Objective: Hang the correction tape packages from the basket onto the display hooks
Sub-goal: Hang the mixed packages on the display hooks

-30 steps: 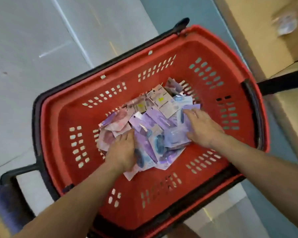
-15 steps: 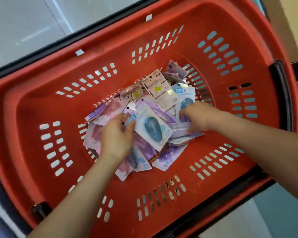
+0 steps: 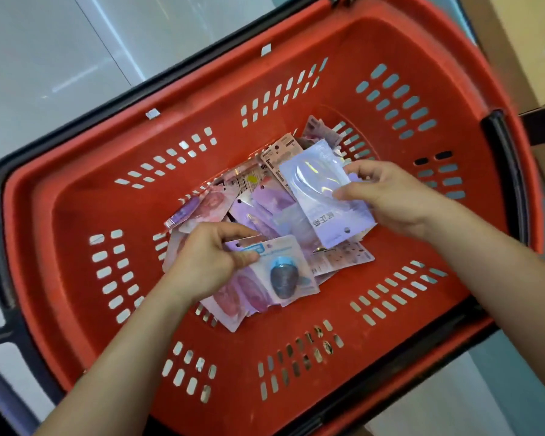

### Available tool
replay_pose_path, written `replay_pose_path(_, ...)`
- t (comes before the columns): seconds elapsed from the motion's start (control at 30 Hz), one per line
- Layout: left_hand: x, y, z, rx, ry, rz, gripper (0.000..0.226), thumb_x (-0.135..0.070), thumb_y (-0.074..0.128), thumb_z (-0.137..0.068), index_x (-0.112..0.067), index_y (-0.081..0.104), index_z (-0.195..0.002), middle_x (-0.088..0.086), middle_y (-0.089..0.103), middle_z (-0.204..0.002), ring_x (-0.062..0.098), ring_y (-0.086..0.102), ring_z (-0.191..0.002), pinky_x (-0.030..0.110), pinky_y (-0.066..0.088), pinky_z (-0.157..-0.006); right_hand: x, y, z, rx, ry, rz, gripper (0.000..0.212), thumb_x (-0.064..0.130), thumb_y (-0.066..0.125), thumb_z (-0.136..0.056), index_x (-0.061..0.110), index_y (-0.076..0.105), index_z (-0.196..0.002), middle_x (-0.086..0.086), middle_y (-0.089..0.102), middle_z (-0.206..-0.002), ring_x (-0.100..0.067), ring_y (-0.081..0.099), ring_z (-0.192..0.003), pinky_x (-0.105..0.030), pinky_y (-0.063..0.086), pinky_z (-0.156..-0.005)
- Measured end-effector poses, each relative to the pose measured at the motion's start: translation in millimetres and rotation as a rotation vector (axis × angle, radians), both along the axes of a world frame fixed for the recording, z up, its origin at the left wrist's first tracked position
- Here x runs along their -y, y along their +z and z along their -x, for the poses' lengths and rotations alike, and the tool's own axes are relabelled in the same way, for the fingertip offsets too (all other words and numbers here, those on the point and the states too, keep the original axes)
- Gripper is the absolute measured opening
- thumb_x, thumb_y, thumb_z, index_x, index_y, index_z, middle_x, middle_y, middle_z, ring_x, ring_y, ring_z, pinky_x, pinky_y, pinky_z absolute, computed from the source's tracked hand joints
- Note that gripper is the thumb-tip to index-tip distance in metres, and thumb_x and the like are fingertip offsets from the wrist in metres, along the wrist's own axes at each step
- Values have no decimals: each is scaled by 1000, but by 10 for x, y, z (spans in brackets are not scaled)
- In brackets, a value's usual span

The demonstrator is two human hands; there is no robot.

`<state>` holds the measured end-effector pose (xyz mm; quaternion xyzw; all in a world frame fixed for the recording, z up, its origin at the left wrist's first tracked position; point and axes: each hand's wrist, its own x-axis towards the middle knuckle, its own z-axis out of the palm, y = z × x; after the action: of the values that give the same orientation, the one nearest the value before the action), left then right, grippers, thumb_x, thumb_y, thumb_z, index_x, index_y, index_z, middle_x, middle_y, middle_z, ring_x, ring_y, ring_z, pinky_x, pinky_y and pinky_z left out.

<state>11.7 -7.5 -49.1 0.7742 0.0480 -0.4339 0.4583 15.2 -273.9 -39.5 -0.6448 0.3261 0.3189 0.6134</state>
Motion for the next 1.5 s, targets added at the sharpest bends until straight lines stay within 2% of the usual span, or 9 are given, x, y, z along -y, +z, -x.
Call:
replay_pose_path(0.27,146,-19,-88,128,18,11,20,-1,75,-82,-21,78,-85,-9,46,-140,2,35,-136,3,37,-88,-278,-45,187,-114,-400,-236,11,3,57,-93,12,65,-95,-9,71,-87,-18,69,-68,-29,56,-59)
replay_pose_path(0.43,106,47,-55,-241,205,239,20,1,73,-80,-19,79,-79,2,77,-84,12,70,-79,21,54,-70,-304,22,241,-148,-435,-284,11,7,56,-95,11,64,-102,-11,71,-92,-19,69,-69,-31,55,-59)
replay_pose_path(0.63,-48,363,21,-7,319,162,18,-1,73,-79,-19,78,-79,-2,77,-79,9,70,-74,19,55,-69,-167,279,276,125,-484,102,32,0,56,-93,30,55,-105,-6,67,-84,-16,64,-60,-26,51,-49)
replay_pose_path(0.8,-208,917,-15,-47,671,295,7,-14,71,-70,-16,77,-69,2,70,-71,15,63,-63,26,54,-64,-206,769,374,350,-73,375,39,-3,51,-94,31,70,-99,3,71,-109,3,60,-90,-13,43,-78)
replay_pose_path(0.93,-97,1413,-22,-192,880,457,11,-10,66,-75,-10,77,-77,8,74,-85,18,69,-73,31,60,-68,-444,1296,396,305,-165,160,18,19,58,-98,16,75,-102,0,74,-110,9,65,-95,-7,45,-87)
replay_pose_path(1.07,60,1931,5,-286,1073,572,28,-12,64,-79,-3,69,-105,14,73,-107,24,71,-93,42,55,-89,-572,1790,469,302,-183,-79,64,71,75,-64,21,77,-105,0,74,-115,-18,67,-112,-42,49,-102)
replay_pose_path(1.2,350,2511,151,-332,1235,694,39,-9,61,-82,-1,64,-120,15,70,-117,23,71,-98,33,61,-79,-795,2311,516,345,-460,-221,61,55,91,-52,21,74,-98,-6,75,-105,-24,71,-96,-44,59,-80)
replay_pose_path(1.33,513,3026,362,-264,1232,659,37,-3,54,-93,3,58,-129,18,64,-127,26,66,-107,32,59,-85,-775,2869,539,406,-638,-199,29,39,79,-72,19,73,-91,-7,73,-95,-22,69,-86,-36,58,-69)
replay_pose_path(1.5,502,3608,499,-222,1098,634,51,-3,70,-72,5,62,-123,22,65,-126,33,63,-113,38,55,-90,-569,3524,638,516,-578,-84,22,47,78,-76,26,72,-76,-5,68,-88,-22,61,-87,-41,47,-81)
